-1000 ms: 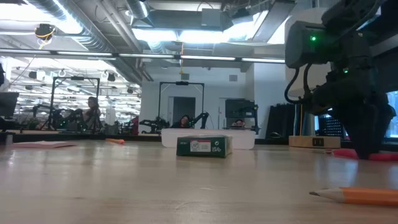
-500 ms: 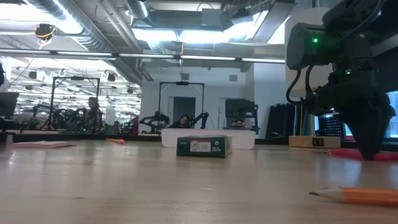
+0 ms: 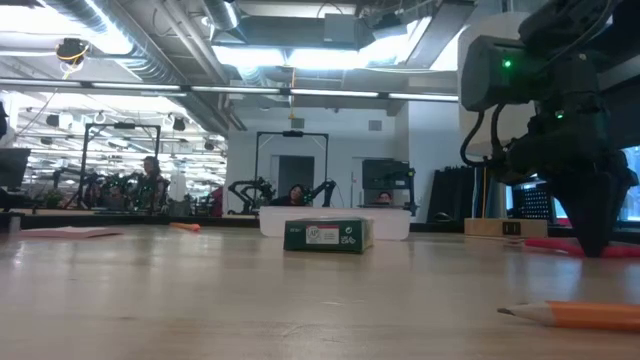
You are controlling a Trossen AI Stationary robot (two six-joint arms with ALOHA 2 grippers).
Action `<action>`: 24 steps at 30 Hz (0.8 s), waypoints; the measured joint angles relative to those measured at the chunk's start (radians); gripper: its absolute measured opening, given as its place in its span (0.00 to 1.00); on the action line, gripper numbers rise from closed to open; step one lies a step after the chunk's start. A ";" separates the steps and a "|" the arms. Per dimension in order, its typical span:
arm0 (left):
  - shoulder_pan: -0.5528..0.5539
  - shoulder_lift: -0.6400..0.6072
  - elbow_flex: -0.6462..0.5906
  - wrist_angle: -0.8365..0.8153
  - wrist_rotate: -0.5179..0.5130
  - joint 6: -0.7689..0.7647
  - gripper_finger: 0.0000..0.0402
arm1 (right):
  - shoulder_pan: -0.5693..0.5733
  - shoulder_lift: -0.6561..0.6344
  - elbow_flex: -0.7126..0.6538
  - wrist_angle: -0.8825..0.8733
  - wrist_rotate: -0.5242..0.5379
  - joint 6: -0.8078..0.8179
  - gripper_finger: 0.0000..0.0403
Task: Pack school essentials
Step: Put the red scissors into the orange supply box
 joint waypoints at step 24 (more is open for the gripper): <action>0.000 0.000 0.000 0.000 0.000 0.000 0.00 | 0.001 0.004 0.194 -0.326 -0.004 -0.053 0.06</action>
